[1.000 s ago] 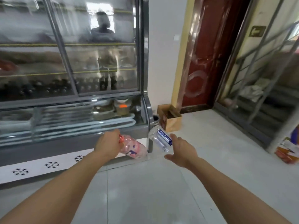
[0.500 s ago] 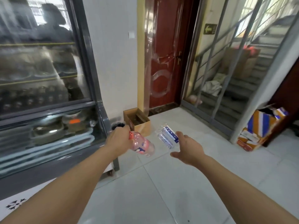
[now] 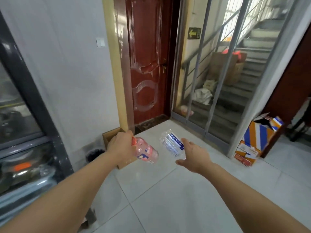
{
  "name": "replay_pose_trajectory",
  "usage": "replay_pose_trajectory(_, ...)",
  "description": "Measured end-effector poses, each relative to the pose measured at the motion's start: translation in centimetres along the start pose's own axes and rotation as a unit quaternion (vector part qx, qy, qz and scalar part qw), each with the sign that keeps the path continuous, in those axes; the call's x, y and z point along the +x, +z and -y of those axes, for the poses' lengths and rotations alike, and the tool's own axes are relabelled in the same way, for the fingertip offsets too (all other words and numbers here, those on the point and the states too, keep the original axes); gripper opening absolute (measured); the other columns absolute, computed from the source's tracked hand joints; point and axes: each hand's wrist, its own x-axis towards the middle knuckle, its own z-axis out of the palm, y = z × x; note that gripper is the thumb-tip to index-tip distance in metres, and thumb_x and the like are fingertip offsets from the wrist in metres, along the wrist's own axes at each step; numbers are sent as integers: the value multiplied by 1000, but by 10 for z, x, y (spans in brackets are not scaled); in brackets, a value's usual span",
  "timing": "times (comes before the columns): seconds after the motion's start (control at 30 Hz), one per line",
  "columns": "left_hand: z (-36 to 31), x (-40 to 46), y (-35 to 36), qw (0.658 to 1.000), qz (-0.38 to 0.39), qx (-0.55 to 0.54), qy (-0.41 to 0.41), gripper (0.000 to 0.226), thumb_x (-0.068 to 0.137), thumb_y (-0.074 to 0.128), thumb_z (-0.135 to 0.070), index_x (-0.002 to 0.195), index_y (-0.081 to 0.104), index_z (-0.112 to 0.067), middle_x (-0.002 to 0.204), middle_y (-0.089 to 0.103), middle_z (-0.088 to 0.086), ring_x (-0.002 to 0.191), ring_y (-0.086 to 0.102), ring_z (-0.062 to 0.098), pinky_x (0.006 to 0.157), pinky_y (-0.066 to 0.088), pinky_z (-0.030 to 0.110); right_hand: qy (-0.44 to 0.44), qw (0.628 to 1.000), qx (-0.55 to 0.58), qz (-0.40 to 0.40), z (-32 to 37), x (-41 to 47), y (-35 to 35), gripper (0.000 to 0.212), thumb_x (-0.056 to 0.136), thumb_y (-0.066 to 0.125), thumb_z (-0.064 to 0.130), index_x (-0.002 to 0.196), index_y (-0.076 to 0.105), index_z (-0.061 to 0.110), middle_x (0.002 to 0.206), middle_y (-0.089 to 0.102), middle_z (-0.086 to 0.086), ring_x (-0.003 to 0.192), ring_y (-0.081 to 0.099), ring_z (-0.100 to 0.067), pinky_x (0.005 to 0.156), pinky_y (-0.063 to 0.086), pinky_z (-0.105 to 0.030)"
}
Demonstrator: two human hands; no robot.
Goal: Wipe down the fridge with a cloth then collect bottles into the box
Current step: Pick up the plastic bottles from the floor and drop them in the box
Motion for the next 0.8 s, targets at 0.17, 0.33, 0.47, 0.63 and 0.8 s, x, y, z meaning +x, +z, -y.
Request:
replay_pose_trajectory(0.17, -34, 95, 20, 999, 6, 1, -37, 39, 76, 72, -33, 106, 55, -14, 101, 65, 8, 92, 62, 28, 80, 54, 37, -31, 999, 12, 8, -47, 110, -2, 79, 79, 71, 46, 139, 27, 21, 126, 56, -4, 102, 58, -22, 82, 53, -32)
replay_pose_trajectory(0.33, -68, 183, 31, 994, -1, 0, -113, 42, 77, 73, -29, 111, 55, -12, 106, 64, 10, 94, 61, 27, 77, 51, 34, -85, 995, -3, 41, -88, 227, -13, 76, 77, 73, 46, 136, 30, 21, 124, 56, -5, 101, 58, -23, 85, 53, -35)
replay_pose_trajectory(0.47, -83, 239, 43, 989, -4, 6, -149, 43, 79, 71, -28, 113, 52, -10, 107, 62, 12, 94, 60, 27, 73, 47, 31, -117, 991, -17, 55, -110, 304, -13, 78, 76, 73, 47, 136, 29, 21, 125, 56, -6, 105, 58, -24, 87, 52, -36)
replay_pose_trajectory(0.63, -82, 317, 63, 983, 2, 30, -181, 38, 82, 66, -25, 115, 50, -13, 107, 61, 10, 95, 59, 27, 75, 48, 33, -139, 987, -8, 81, -123, 394, -1, 78, 78, 71, 47, 137, 27, 23, 129, 54, -5, 108, 56, -23, 87, 51, -35)
replay_pose_trajectory(0.8, -63, 416, 84, 982, -14, 9, -189, 35, 83, 67, -23, 112, 52, -10, 102, 62, 11, 84, 57, 22, 67, 47, 30, -157, 984, -20, 83, -126, 489, 6, 82, 80, 70, 45, 143, 22, 20, 133, 51, -6, 114, 54, -24, 90, 47, -34)
